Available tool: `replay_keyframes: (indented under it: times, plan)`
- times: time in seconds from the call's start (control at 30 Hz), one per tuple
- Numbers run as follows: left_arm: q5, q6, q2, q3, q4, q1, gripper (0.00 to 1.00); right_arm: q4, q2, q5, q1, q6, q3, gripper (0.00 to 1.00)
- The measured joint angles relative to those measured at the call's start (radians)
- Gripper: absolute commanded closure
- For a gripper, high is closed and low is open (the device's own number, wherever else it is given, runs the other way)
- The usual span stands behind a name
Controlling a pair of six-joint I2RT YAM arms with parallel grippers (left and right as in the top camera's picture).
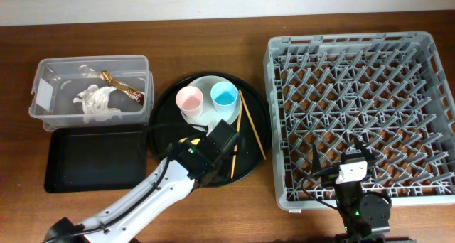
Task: Sort waste into correct bins and load items into the dishwasher rack
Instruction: 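Reach the left gripper to the yellow bowl and grasp its rim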
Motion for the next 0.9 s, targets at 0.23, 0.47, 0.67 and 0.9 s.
replay_keyframes:
  times: [0.23,0.47,0.67,0.9]
  plan:
    - [-0.048,-0.035,0.000,-0.077,0.114,0.000,0.80,0.000,0.000,0.000,0.000,0.000,0.000,0.02]
    - [-0.085,-0.041,0.061,-0.080,0.142,0.000,0.79,0.000,0.000,0.000,0.000,0.000,0.000,0.01]
    - [-0.093,-0.043,0.145,-0.081,0.142,0.000,1.00,0.000,0.000,0.000,0.000,0.000,0.000,0.02]
    - [-0.150,-0.040,0.146,-0.058,0.108,0.000,1.00,0.000,0.000,0.000,0.000,0.000,0.000,0.02]
